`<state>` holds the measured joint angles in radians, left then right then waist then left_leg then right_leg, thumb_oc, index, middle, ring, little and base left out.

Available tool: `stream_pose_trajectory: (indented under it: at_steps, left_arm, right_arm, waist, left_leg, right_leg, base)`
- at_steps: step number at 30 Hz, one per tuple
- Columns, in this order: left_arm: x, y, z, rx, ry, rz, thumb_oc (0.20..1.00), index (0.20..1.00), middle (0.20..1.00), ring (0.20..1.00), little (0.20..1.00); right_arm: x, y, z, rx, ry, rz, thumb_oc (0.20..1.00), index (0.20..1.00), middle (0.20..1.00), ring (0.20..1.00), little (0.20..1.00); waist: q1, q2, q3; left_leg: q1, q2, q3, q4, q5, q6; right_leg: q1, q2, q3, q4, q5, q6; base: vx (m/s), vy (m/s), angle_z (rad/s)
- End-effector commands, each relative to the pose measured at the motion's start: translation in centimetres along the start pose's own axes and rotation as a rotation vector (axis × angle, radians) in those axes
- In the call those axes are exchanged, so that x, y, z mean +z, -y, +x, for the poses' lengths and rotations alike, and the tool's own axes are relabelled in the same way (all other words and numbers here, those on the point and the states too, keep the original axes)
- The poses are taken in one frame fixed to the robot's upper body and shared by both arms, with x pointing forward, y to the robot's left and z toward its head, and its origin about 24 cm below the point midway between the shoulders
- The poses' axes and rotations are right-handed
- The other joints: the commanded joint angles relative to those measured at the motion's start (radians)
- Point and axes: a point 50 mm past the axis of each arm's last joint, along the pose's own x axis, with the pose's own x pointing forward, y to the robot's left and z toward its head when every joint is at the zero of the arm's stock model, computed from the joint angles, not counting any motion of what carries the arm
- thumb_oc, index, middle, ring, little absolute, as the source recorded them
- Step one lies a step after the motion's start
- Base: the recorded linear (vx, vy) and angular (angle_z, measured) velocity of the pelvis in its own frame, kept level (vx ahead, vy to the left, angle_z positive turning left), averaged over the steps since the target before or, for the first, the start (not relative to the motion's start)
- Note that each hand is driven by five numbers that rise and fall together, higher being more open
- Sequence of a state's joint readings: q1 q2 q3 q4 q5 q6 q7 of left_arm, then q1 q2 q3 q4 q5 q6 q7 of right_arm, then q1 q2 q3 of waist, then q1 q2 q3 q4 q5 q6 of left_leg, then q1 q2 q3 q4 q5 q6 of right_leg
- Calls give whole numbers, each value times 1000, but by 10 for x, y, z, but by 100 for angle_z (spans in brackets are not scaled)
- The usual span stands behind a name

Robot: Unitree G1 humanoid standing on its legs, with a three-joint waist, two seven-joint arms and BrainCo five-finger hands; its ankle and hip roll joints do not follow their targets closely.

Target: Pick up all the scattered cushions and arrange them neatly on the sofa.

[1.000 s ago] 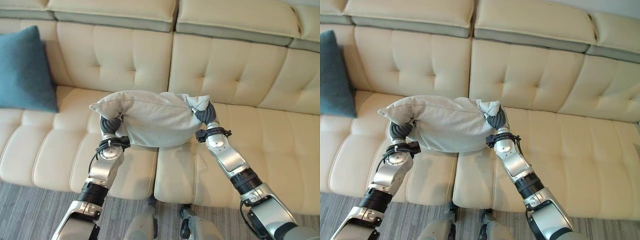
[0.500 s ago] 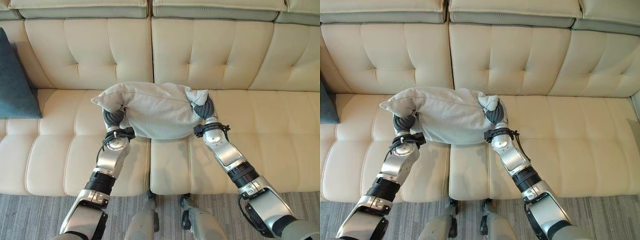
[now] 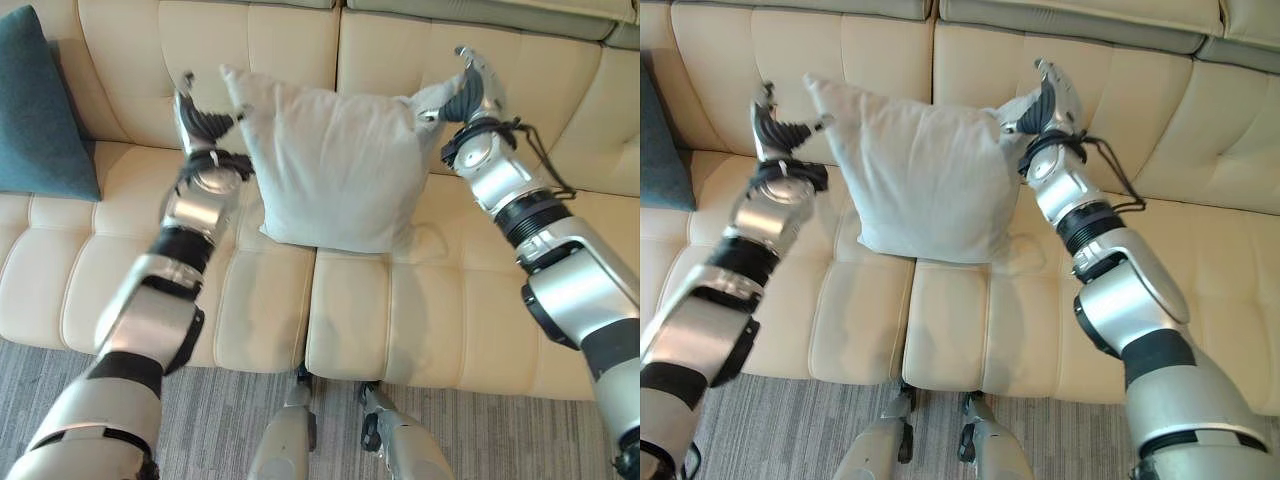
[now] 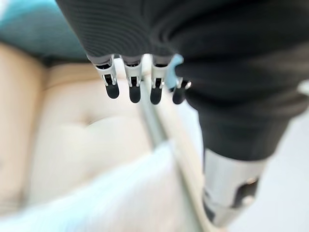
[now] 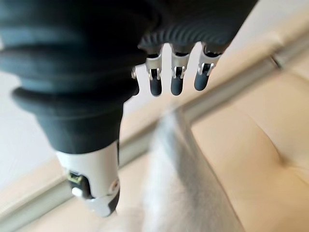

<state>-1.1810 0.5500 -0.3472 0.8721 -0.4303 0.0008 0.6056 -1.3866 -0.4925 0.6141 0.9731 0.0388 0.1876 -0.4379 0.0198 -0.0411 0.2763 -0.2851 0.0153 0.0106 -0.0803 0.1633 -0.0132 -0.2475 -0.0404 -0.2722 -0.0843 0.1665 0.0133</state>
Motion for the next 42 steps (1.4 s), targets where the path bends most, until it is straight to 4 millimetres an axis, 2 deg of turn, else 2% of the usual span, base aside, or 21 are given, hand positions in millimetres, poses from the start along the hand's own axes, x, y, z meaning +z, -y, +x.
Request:
stream_pose_trajectory:
  at_steps: [1, 4, 5, 8, 11, 12, 16, 19, 23, 25, 26, 28, 32, 35, 37, 40, 42]
  left_arm:
    - [28, -16, 14, 36, 12, -289, 1000, 1000, 1000, 1000, 1000]
    - [28, -32, 17, 72, -5, -442, 1000, 1000, 1000, 1000, 1000]
    - [26, -40, 16, 91, 5, -496, 1000, 1000, 1000, 1000, 1000]
    - [5, -67, 10, 137, 13, -459, 1000, 1000, 1000, 1000, 1000]
    - [-39, -105, -12, 180, 7, -273, 1000, 1000, 1000, 1000, 1000]
    - [-58, -122, -19, 205, -18, -104, 1000, 1000, 1000, 1000, 1000]
    - [-113, -155, -54, 183, -137, 198, 1000, 1000, 1000, 1000, 1000]
    - [-156, -169, -95, 120, -279, 280, 1000, 1000, 1000, 1000, 1000]
    - [-209, -178, -152, 68, -520, 287, 1000, 1000, 1000, 1000, 1000]
    - [-222, -179, -169, 49, -586, 305, 1000, 1000, 1000, 1000, 1000]
    - [-237, -177, -186, 4, -670, 321, 1000, 1000, 1000, 1000, 1000]
    - [-252, -176, -210, -29, -761, 343, 1000, 1000, 1000, 1000, 1000]
    - [-281, -171, -263, -135, -964, 398, 1000, 1000, 1000, 1000, 1000]
    - [-292, -161, -286, -221, -1041, 456, 1000, 1000, 1000, 1000, 1000]
    - [-297, -156, -301, -256, -1093, 468, 1000, 1000, 1000, 1000, 1000]
    - [-301, -155, -307, -248, -1124, 466, 1000, 1000, 1000, 1000, 1000]
    - [-298, -154, -300, -235, -1095, 461, 1000, 1000, 1000, 1000, 1000]
  right_arm:
    - [24, 21, 8, -83, 25, 245, 1000, 1000, 1000, 1000, 1000]
    - [24, 38, 4, -188, 65, 344, 1000, 1000, 1000, 1000, 1000]
    - [17, 42, 0, -227, 55, 452, 1000, 1000, 1000, 1000, 1000]
    - [-7, 38, -13, -235, 40, 535, 1000, 1000, 1000, 1000, 1000]
    - [-54, 29, -39, -196, -10, 530, 1000, 1000, 1000, 1000, 1000]
    - [-74, 26, -48, -172, -40, 496, 1000, 1000, 1000, 1000, 1000]
    - [-118, 20, -82, -63, -88, 385, 1000, 1000, 1000, 1000, 1000]
    - [-149, 15, -113, 33, -146, 290, 1000, 1000, 1000, 1000, 1000]
    - [-193, -1, -161, 167, -287, 177, 1000, 1000, 1000, 1000, 1000]
    - [-208, -10, -178, 203, -362, 177, 1000, 1000, 1000, 1000, 1000]
    - [-222, -17, -193, 241, -436, 168, 1000, 1000, 1000, 1000, 1000]
    - [-235, -31, -216, 281, -532, 194, 1000, 1000, 1000, 1000, 1000]
    - [-266, -50, -265, 408, -711, 110, 1000, 1000, 1000, 1000, 1000]
    - [-281, -54, -294, 466, -807, 39, 1000, 1000, 1000, 1000, 1000]
    - [-285, -59, -305, 510, -834, -15, 1000, 1000, 1000, 1000, 1000]
    - [-290, -63, -314, 530, -881, -28, 1000, 1000, 1000, 1000, 1000]
    - [-291, -67, -318, 520, -918, 7, 1000, 1000, 1000, 1000, 1000]
  waist:
    - [27, -43, 5]
    - [29, -28, 0]
    - [29, -23, -1]
    - [22, -16, -7]
    - [15, -8, -19]
    - [12, -6, -23]
    - [3, 0, -34]
    - [-2, -1, -40]
    - [-6, -2, -62]
    - [-8, -2, -78]
    - [-12, 0, -81]
    - [-16, 1, -94]
    - [-26, 3, -110]
    - [-37, 5, -121]
    - [-43, 8, -117]
    - [-46, 13, -101]
    - [-47, 23, -85]
  left_leg:
    - [66, -45, 47, -7, -128, -32]
    - [77, -49, 48, -7, -133, -29]
    - [79, -50, 50, -7, -132, -28]
    - [82, -50, 54, -7, -134, -25]
    - [96, -52, 56, -7, -147, -23]
    - [102, -52, 59, -7, -148, -21]
    - [130, -55, 69, -7, -165, -16]
    - [152, -54, 77, -7, -172, -12]
    - [188, -52, 83, -7, -182, -11]
    - [194, -51, 88, -7, -184, -10]
    - [204, -50, 89, -7, -186, -11]
    - [213, -50, 91, -7, -188, -9]
    - [231, -50, 97, -7, -192, -4]
    - [238, -53, 95, -7, -192, -1]
    - [243, -53, 101, -7, -193, 1]
    - [247, -50, 117, -7, -188, 2]
    - [242, -37, 125, -7, -175, 5]
  right_leg:
    - [101, -11, 33, -3, -166, 107]
    - [107, -13, 38, -3, -173, 108]
    - [108, -14, 38, -3, -172, 108]
    - [107, -17, 40, -3, -171, 106]
    - [118, -18, 46, -3, -180, 104]
    - [123, -21, 43, -3, -179, 102]
    - [147, -25, 47, -3, -186, 103]
    - [163, -24, 54, -3, -187, 103]
    - [199, -24, 55, -3, -192, 105]
    - [203, -24, 55, -3, -192, 105]
    - [213, -24, 55, -3, -194, 106]
    - [220, -24, 59, -3, -191, 105]
    - [237, -23, 68, -3, -189, 107]
    - [245, -25, 66, -3, -184, 107]
    - [249, -29, 64, -3, -175, 110]
    - [243, -31, 64, 14, -167, 113]
    - [214, -29, 73, 104, -196, 107]
  base:
    - [35, 26, 4]
    - [34, 20, 0]
    - [0, 0, 0]
    - [3, 23, 1]
    - [26, 39, -4]
    - [31, 35, -9]
    - [17, 26, -12]
    - [-9, 4, -5]
    - [-8, 4, -13]
    - [-32, 16, -4]
    - [-51, 20, -2]
    - [-47, 26, -6]
    - [-69, 37, -6]
    - [-78, 47, -8]
    - [-94, 61, -3]
    - [-139, 38, -7]
    - [-197, 10, -18]
